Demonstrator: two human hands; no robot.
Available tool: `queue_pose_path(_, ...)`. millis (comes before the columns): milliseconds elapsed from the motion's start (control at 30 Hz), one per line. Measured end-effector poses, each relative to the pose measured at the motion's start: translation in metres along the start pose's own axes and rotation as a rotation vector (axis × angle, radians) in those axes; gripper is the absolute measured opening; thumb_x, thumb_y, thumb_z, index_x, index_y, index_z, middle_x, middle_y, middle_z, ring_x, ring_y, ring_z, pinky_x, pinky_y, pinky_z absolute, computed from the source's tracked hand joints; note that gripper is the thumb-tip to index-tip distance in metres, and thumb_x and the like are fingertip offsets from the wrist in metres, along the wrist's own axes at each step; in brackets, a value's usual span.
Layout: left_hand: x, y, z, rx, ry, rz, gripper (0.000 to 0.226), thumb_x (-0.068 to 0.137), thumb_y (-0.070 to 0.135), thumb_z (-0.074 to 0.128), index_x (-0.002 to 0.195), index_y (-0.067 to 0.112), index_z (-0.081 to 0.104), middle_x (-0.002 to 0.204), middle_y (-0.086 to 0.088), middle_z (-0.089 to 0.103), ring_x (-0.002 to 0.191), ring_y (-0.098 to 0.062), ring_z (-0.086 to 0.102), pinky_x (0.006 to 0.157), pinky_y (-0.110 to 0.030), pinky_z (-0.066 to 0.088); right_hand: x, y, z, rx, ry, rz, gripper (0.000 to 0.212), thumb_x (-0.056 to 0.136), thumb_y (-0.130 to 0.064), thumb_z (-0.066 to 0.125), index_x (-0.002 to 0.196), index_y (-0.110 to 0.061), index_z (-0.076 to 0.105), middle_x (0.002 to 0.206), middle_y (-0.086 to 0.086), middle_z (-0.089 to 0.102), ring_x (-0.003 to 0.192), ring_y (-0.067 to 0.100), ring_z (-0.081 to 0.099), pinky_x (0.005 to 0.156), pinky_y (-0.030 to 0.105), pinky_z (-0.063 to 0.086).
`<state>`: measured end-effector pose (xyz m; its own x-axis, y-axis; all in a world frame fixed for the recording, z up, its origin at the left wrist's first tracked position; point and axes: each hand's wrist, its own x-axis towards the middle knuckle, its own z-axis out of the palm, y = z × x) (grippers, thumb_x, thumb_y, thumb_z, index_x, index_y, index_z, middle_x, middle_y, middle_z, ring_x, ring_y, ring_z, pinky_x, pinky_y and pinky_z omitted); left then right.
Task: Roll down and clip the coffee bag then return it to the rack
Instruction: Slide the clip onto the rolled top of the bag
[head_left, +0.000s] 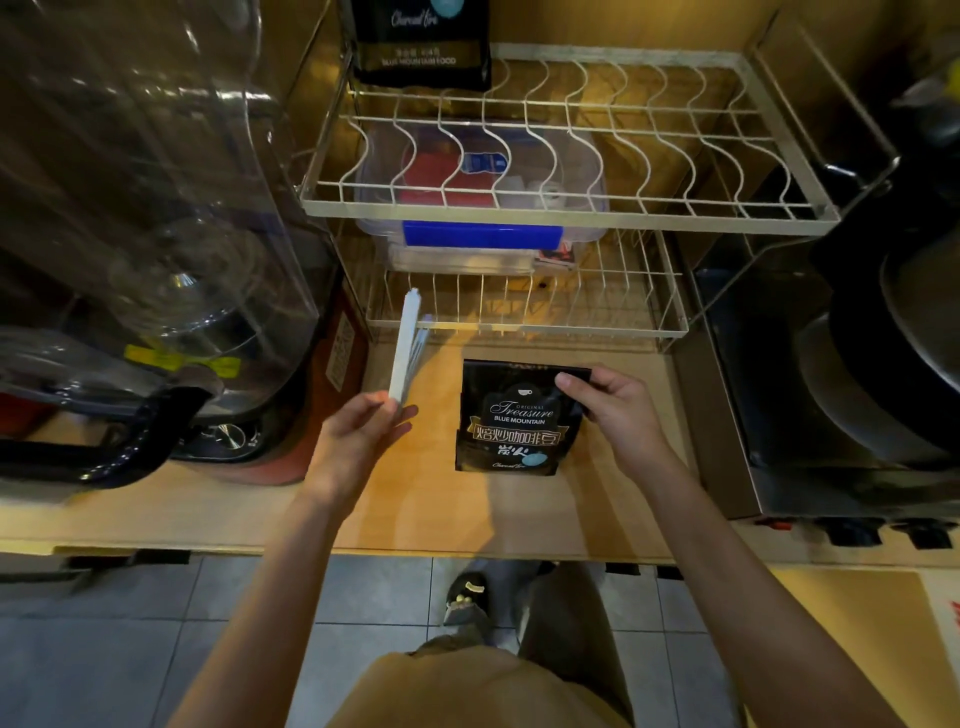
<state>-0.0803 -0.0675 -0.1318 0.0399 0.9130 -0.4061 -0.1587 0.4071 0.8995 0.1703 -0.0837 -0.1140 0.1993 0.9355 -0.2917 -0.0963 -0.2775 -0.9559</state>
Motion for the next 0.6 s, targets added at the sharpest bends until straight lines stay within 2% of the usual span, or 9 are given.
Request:
queue_pose_path(133,-0.010,0.020,0.006,0.154,0.003,0.027,0.012,0.089,0.005,0.048,0.096,0.009,0.057,0.096,-0.009,0.061,0.090,-0.017,0.064,0.072,-0.018,0.056,-0.002,-0.001,0.001,0.004,0.004,0.001,0.012,0.083,-0.006,0.062,0.082,-0.016,0.068,0.079,0.002,0.069,0.064,0.001,0.068,0.059,0.012,0.054)
queue_pose_path(267,-0.005,0.026,0.012,0.201,0.028,0.036,0.014,0.089,0.009,0.049,0.100,0.005,0.057,0.095,-0.007,0.061,0.091,-0.017,0.063,0.083,-0.027,0.053,-0.001,-0.001,0.001,-0.010,0.010,0.011,0.014,0.083,-0.008,0.063,0.080,-0.020,0.068,0.079,0.000,0.070,0.067,0.002,0.068,0.061,0.013,0.054)
queue_pose_path(333,0.002,0.022,0.014,0.252,0.012,-0.010,0.013,0.089,0.011,0.050,0.093,0.002,0.059,0.090,-0.006,0.060,0.092,-0.020,0.062,0.085,-0.028,0.050,-0.001,-0.001,0.002,-0.013,0.009,0.009,0.013,0.083,-0.007,0.062,0.081,-0.019,0.068,0.080,0.001,0.069,0.068,0.004,0.067,0.060,0.013,0.054)
queue_pose_path(433,0.011,0.011,0.014,0.316,0.009,-0.073,0.016,0.088,0.014,0.054,0.074,0.009,0.061,0.081,-0.006,0.061,0.098,-0.028,0.061,0.084,-0.028,0.049,-0.002,-0.002,0.002,-0.008,0.009,0.005,0.012,0.084,-0.006,0.061,0.083,-0.015,0.068,0.080,0.005,0.067,0.070,0.010,0.064,0.059,0.012,0.053)
queue_pose_path(533,0.009,0.006,0.011,0.338,0.006,-0.085,0.016,0.087,0.013,0.055,0.072,0.010,0.061,0.080,-0.008,0.062,0.097,-0.028,0.061,0.079,-0.024,0.050,-0.003,-0.004,0.003,-0.017,0.011,0.008,0.011,0.084,-0.006,0.061,0.082,-0.015,0.067,0.079,0.004,0.067,0.066,0.005,0.065,0.056,0.010,0.052)
queue_pose_path(600,0.003,0.010,0.009,0.366,-0.037,-0.066,0.013,0.087,0.012,0.055,0.077,0.007,0.061,0.081,-0.008,0.062,0.093,-0.024,0.062,0.072,-0.019,0.052,-0.003,-0.004,0.004,-0.022,0.022,0.015,0.012,0.084,-0.006,0.062,0.081,-0.017,0.067,0.078,0.002,0.067,0.062,0.001,0.065,0.054,0.009,0.051)
